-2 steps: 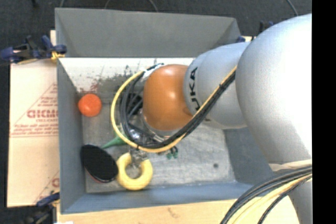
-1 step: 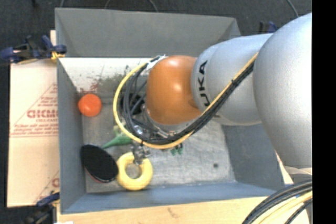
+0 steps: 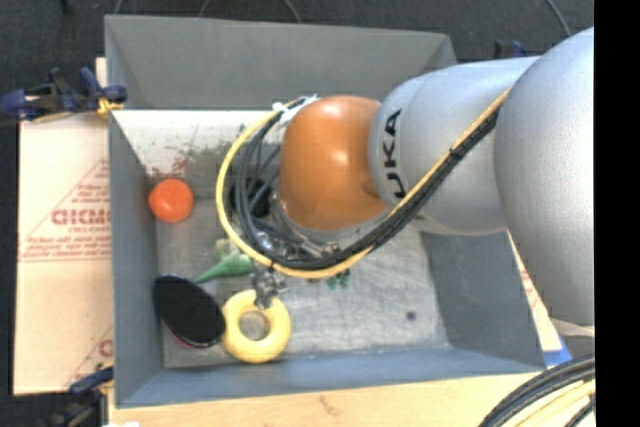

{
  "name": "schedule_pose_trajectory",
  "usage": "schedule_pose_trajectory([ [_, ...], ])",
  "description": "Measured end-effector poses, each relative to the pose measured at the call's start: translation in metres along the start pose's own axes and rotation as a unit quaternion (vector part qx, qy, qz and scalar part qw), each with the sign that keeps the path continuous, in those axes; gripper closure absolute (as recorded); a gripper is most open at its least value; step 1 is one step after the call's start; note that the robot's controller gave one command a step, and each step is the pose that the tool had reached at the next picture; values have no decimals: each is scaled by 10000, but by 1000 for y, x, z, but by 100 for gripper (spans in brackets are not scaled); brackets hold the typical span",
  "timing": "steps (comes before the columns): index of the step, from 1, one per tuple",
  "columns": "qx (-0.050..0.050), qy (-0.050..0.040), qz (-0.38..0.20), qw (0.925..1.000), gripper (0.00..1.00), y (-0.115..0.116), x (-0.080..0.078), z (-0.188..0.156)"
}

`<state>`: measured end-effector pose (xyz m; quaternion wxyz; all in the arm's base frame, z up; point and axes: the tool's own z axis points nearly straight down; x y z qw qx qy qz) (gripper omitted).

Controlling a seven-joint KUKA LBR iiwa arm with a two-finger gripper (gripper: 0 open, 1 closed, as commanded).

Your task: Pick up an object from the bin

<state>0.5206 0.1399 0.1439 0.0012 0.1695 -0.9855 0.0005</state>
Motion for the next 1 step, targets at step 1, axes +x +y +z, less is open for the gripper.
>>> schedule_pose_trajectory([
  [1, -6, 2, -679, 9977, 100, -11, 12, -59],
])
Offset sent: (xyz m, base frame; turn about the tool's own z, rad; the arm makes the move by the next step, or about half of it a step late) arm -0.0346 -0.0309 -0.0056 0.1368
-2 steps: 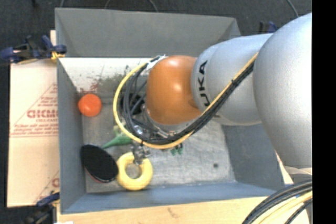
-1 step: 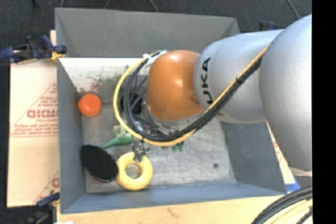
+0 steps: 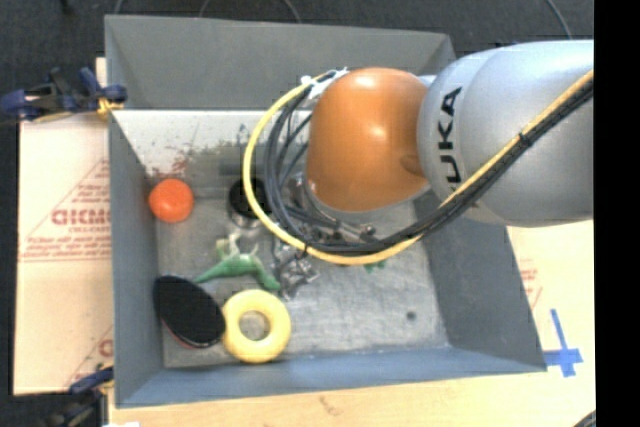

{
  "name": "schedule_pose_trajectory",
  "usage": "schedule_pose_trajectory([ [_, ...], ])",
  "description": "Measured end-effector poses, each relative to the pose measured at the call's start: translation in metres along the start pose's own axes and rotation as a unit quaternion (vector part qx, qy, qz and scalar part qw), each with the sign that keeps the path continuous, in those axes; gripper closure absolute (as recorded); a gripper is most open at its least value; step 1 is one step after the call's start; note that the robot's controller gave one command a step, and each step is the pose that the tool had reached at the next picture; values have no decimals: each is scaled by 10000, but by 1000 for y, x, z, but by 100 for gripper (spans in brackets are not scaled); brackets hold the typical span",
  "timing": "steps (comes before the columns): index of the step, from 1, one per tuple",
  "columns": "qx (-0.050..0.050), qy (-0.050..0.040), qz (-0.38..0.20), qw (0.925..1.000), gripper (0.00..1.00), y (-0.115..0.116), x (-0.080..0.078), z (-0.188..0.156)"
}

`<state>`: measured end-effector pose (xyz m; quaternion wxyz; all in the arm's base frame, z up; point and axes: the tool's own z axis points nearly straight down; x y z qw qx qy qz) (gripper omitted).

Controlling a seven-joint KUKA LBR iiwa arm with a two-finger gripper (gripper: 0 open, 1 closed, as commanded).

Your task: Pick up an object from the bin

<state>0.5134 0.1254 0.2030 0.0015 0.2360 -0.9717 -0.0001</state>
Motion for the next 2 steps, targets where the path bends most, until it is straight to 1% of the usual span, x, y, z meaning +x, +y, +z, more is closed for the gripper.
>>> schedule_pose_trajectory([
  [1, -2, 12, 1367, 9906, 0, -2, 34, 68],
  [2, 5, -26, 1353, 9908, 0, -3, 31, 65],
])
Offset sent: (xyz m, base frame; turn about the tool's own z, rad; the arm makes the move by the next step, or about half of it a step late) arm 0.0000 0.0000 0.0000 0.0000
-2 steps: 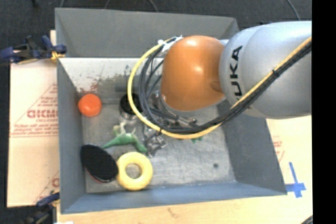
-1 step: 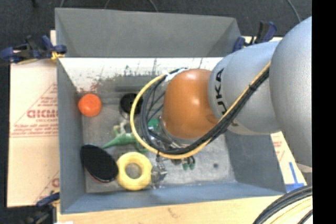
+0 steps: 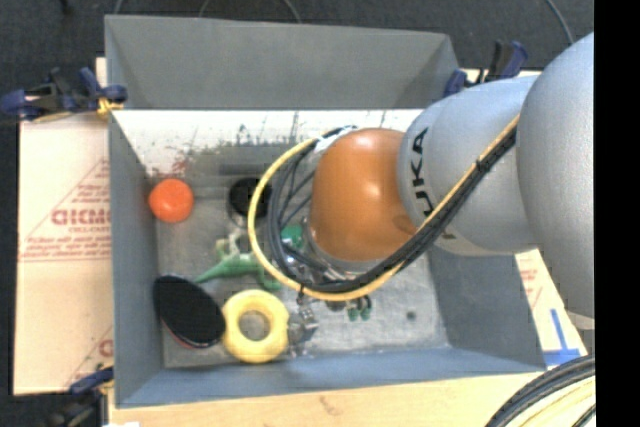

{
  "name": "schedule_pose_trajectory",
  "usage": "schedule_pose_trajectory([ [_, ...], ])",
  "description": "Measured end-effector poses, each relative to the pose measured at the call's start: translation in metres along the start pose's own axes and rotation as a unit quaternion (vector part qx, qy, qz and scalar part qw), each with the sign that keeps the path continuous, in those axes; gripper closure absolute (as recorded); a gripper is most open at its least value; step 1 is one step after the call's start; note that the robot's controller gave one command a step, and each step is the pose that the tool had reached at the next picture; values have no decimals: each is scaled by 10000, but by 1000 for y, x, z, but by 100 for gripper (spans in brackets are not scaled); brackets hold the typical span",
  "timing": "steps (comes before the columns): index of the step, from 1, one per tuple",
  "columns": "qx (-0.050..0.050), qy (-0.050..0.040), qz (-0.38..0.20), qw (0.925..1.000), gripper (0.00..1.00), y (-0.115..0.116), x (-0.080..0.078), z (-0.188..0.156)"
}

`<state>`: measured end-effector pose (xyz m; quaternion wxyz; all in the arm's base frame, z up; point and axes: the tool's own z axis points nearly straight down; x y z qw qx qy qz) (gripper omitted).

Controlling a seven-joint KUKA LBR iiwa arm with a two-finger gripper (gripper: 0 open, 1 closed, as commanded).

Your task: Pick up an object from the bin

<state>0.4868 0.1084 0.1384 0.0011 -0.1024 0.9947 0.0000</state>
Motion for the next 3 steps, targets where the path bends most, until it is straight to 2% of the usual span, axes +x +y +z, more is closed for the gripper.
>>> schedule_pose_trajectory([
  [1, -3, -44, 83, 10000, 100, 44, -37, 65],
  [2, -3, -44, 79, 10000, 100, 44, -37, 65],
  [3, 0, -4, 326, 9995, 100, 39, -33, -70],
])
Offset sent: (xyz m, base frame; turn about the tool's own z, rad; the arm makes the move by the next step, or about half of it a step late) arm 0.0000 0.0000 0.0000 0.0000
